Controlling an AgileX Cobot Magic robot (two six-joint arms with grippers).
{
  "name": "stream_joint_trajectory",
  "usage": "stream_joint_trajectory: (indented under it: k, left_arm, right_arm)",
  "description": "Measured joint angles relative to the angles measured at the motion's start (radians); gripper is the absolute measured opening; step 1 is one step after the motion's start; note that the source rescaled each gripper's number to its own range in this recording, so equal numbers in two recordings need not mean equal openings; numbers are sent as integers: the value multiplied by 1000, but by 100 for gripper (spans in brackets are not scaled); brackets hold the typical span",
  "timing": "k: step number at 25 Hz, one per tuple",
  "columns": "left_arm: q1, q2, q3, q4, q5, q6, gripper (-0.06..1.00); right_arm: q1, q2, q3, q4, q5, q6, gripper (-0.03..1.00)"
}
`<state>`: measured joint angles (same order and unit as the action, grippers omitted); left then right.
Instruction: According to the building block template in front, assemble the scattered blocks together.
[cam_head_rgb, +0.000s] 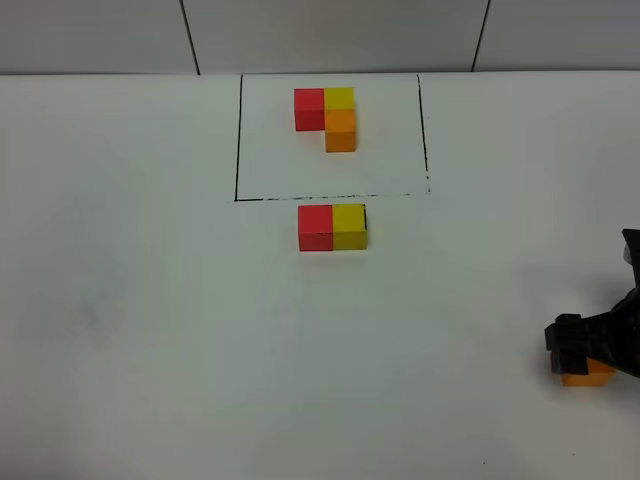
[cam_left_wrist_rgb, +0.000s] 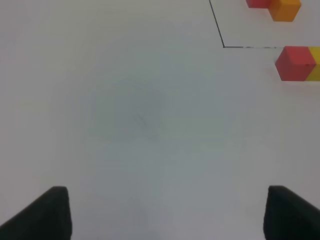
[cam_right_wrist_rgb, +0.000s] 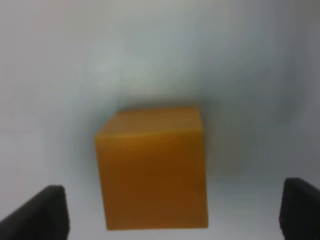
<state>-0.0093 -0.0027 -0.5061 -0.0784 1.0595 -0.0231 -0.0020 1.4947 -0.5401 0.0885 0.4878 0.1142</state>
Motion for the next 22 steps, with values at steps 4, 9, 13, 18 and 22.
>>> stream_joint_trajectory:
  k: [4,9,13,18,22]
  left_arm:
    - [0,0,0,0,0,0,72]
    - [0,0,0,0,0,0,72]
    - [0,0,0,0,0,0,72]
    - [0,0,0,0,0,0,72]
    - [0,0,0,0,0,0,72]
  right_arm:
    - [0,27,4,8,-40,-18,72]
    - [0,105,4,9,-85,-24,72]
    - [10,138,3,14,-98,-30,64]
    - [52,143,3,17,-111,-28,1]
    - [79,143,3,17,-116,34,1]
